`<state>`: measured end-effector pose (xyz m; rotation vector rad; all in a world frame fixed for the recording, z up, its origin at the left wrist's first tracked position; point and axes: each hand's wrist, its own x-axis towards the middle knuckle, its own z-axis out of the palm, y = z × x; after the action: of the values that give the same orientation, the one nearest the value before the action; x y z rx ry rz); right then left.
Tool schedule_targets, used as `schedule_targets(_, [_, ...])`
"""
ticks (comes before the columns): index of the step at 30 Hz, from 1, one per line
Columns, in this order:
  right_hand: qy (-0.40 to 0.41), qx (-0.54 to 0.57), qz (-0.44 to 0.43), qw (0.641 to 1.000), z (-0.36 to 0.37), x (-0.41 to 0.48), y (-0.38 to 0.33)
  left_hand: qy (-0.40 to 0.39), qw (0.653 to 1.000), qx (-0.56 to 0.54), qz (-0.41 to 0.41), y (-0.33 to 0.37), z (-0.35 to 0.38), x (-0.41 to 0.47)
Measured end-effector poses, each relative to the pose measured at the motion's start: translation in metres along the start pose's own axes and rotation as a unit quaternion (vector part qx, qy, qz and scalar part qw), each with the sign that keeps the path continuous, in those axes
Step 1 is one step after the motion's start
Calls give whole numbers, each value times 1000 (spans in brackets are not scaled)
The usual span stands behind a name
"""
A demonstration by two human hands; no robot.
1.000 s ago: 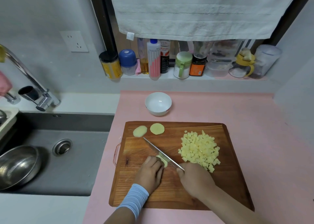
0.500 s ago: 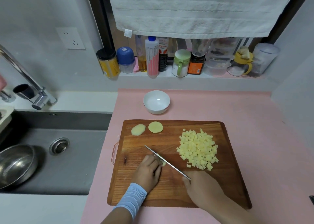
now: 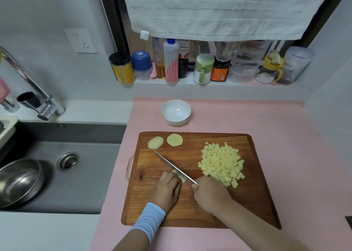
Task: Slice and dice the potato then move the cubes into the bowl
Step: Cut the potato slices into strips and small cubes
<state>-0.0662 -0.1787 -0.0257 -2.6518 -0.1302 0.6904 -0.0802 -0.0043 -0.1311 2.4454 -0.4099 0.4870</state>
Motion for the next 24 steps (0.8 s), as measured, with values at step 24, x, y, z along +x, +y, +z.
schedule_targets(24, [-46, 14, 3, 999, -10, -14, 3, 14, 999, -44, -3, -9, 3, -2])
